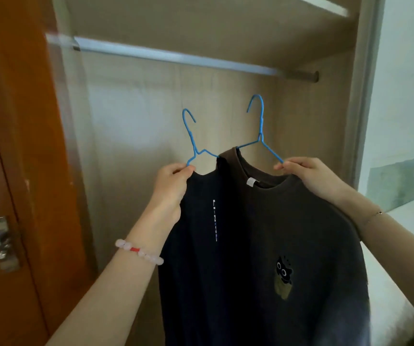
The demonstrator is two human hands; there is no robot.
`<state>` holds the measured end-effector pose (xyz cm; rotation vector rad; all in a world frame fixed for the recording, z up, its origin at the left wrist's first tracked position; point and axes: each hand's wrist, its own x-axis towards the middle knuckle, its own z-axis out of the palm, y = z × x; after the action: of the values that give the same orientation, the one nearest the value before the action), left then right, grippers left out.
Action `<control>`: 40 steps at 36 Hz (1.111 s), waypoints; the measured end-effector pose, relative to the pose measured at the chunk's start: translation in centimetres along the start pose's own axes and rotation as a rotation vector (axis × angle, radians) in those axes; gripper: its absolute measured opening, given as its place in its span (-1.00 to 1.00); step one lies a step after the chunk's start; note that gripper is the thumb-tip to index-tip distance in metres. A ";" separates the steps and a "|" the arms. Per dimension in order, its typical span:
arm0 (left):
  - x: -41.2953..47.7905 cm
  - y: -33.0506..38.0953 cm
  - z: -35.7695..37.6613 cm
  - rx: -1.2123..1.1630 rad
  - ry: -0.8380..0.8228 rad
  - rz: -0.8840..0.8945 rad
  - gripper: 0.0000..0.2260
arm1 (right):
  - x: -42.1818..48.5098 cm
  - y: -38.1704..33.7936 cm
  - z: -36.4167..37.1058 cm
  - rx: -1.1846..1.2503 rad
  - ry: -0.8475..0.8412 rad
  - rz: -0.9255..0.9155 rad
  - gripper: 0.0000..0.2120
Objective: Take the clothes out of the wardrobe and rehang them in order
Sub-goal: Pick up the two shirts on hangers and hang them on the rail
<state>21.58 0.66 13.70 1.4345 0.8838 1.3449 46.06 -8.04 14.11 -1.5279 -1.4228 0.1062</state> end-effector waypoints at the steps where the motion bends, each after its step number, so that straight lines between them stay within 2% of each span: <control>1: 1.1 0.6 0.7 -0.002 0.022 0.004 -0.84 | 1.6 0.4 -0.3 0.005 -0.013 -0.029 -0.78; 7: 6.8 4.2 2.3 -0.014 0.168 0.043 -0.81 | 10.2 0.5 -0.8 0.034 -0.038 -0.171 -0.72; 13: 11.4 8.7 3.1 0.103 0.272 0.153 -0.85 | 17.5 -0.4 -0.6 0.074 -0.044 -0.253 -0.76; 17: 14.2 10.9 3.1 0.150 0.314 0.175 -0.89 | 21.4 -1.3 -0.8 0.149 -0.033 -0.256 -0.75; 19: 15.6 11.9 3.0 0.174 0.334 0.169 -0.99 | 23.1 -1.8 -0.9 0.150 -0.033 -0.252 -0.75; 25: 19.3 14.2 1.7 0.262 0.401 0.170 -0.90 | 27.7 -3.1 -1.1 0.155 -0.038 -0.224 -0.76; 27: 20.3 14.8 1.1 0.299 0.422 0.178 -0.96 | 28.9 -3.1 -0.9 0.153 -0.041 -0.198 -0.76; 30: 21.5 15.4 0.2 0.299 0.469 0.175 -0.86 | 29.9 -2.9 -0.3 0.141 -0.056 -0.178 -0.74; 32: 22.0 15.7 -0.3 0.309 0.483 0.195 -0.97 | 30.2 -2.5 0.4 0.135 -0.066 -0.178 -0.73; 34: 22.6 15.6 -1.0 0.311 0.502 0.202 -0.77 | 30.5 -2.2 1.0 0.134 -0.066 -0.188 -0.73; 35: 22.8 15.6 -1.4 0.321 0.509 0.213 -0.74 | 30.6 -1.9 1.2 0.135 -0.066 -0.194 -0.73; 40: 24.1 15.9 -2.8 0.409 0.573 0.228 -0.91 | 31.1 -1.3 2.1 0.109 -0.099 -0.220 -0.78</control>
<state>20.50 19.23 35.97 1.5057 1.4661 1.8762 53.24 17.48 30.61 -1.2842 -1.6284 0.1249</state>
